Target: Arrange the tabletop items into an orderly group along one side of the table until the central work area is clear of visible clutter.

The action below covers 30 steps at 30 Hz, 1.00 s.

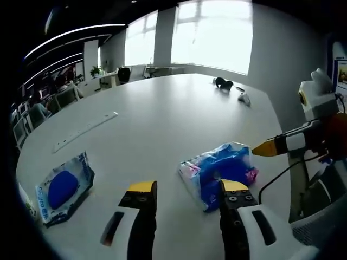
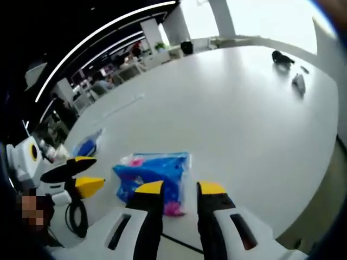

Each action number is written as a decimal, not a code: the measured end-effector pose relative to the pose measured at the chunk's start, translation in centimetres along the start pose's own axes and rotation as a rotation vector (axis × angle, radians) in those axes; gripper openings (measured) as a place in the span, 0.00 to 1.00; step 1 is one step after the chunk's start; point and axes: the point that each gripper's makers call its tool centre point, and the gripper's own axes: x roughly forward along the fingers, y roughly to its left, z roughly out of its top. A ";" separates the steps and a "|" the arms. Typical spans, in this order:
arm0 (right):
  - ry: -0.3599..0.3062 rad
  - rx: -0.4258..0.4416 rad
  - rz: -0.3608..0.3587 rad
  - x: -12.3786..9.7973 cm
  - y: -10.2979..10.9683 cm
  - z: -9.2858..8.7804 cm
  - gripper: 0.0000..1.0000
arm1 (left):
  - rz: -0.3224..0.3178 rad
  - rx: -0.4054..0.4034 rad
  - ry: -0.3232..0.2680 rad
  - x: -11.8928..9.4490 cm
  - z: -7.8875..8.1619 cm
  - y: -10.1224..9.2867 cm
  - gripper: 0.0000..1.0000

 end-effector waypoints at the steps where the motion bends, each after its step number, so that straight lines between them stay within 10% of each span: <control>1: 0.004 0.001 0.000 0.1 -0.1 -0.1 0.20 | 0.001 0.001 0.001 0.1 0.0 0.0 0.41; 30: 0.030 0.013 0.016 2.0 0.0 -0.7 0.18 | -0.020 0.025 0.063 3.2 -1.2 -0.9 0.16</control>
